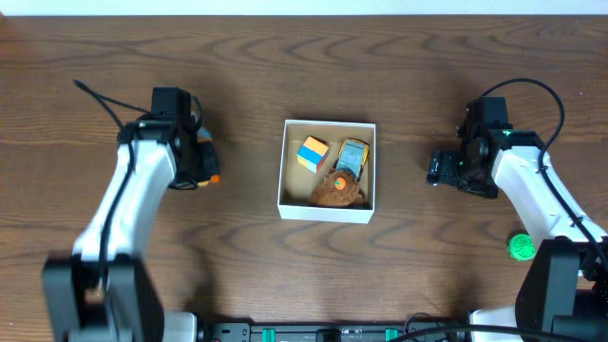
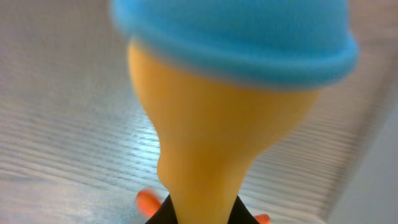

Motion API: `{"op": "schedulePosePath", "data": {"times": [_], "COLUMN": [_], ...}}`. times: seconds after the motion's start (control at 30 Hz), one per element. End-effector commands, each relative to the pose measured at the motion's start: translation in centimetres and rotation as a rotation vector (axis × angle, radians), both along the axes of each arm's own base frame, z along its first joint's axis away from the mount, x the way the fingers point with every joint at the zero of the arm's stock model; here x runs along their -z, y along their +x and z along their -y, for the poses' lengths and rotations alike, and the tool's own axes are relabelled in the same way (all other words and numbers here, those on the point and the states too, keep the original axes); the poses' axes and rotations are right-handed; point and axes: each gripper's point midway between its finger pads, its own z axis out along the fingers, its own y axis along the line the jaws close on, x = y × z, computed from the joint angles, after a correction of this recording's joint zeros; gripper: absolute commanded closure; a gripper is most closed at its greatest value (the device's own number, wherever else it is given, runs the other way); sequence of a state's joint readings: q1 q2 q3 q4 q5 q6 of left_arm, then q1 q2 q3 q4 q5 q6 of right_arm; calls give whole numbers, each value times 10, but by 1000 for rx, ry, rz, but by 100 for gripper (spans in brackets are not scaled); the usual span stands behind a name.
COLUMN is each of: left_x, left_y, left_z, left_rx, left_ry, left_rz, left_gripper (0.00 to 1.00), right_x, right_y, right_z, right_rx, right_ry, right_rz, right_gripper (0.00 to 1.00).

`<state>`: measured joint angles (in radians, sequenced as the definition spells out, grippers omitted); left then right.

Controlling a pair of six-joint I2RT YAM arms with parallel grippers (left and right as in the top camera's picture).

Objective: Pack container
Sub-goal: 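Carry the orange duck right and lower it into the box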

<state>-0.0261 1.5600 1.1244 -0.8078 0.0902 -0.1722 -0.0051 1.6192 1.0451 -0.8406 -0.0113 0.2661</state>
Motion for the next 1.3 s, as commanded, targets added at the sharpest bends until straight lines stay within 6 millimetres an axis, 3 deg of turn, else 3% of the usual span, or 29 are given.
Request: {"op": "schedulePosePath", "data": {"times": [0.0,0.13,0.23,0.37,0.47,0.63,0.67,0.73,0.77,0.9,1.07,1.2,1.27], "left_x": [-70,-106,-111,-93,-63,-21,-15,-4,2,7,-13,-56,-81], "left_y": [7,1,-9,-22,-29,-31,-31,-31,-30,-30,-25,-18,-12], "left_z": [43,91,130,164,182,190,190,190,190,190,194,196,188], "left_rx": [186,433,636,799,860,892,891,893,894,895,890,863,811], "left_ry": [-6,7,22,31,31,47,49,54,56,58,49,37,67], "left_rz": [252,408,454,417,328,201,184,151,137,122,185,310,382], "left_gripper": [89,91,94,94,94,93,84,54,44,30,28,28,28], "right_x": [-2,-2,-2,-2,-2,-2,-2,-2,-2,-2,-2,-2,-2], "right_y": [2,2,3,2,2,2,2,2,2,2,2,2,2], "right_z": [0,0,0,0,0,0,0,0,0,0,0,0,0], "right_rx": [-11,-10,-11,-11,-11,-11,-11,-11,-11,-11,-11,-11,-11], "right_ry": [2,2,3,3,3,2,3,2,2,2,2,2,2], "right_rz": [7,7,8,7,7,7,6,7,7,7,7,7,7], "right_gripper": [13,13,13,13,13,13,13,13,13,13,12,13,13]}}
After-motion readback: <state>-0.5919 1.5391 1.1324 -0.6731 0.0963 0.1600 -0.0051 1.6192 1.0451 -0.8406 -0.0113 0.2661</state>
